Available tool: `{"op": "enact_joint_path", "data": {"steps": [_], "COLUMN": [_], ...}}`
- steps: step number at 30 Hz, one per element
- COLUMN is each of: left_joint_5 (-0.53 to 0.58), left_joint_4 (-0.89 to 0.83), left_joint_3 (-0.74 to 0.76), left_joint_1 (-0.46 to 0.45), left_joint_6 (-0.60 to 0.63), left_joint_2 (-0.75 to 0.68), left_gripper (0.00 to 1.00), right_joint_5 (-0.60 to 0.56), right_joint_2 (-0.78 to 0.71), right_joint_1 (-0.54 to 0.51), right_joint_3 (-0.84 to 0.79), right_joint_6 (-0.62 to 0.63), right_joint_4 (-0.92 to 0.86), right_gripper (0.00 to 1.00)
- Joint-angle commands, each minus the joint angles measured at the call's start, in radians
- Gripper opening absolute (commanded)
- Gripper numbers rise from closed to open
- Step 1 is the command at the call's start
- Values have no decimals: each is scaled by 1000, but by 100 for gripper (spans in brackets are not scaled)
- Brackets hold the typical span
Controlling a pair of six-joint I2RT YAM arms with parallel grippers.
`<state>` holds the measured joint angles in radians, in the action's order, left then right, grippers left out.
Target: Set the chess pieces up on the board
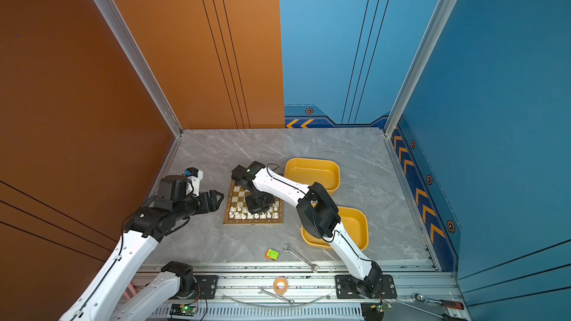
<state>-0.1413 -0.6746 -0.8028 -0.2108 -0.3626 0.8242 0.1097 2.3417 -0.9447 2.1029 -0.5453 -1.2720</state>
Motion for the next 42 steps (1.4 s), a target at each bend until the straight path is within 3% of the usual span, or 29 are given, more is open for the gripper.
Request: {"op": "enact_joint_path", "data": {"steps": [1,16,42], "left_joint_5": [16,14,5], "left_joint_4": [-16,-7,13], "left_joint_3": [-19,-8,-14], "left_joint_1": [-8,-10,-9], "left_joint_6": [11,7,4], "left_joint_2": [-4,-10,-11], "left_gripper": [83,83,82], "right_joint_5": [7,-8,-63], "right_joint_2": [17,-10,-87], "right_joint_1": [-9,-9,10], "right_joint_3": [22,17,82], "right_joint_6": [13,7,11], "right_joint_4": [-11,-21,-23], "right_gripper": [8,26,37]}}
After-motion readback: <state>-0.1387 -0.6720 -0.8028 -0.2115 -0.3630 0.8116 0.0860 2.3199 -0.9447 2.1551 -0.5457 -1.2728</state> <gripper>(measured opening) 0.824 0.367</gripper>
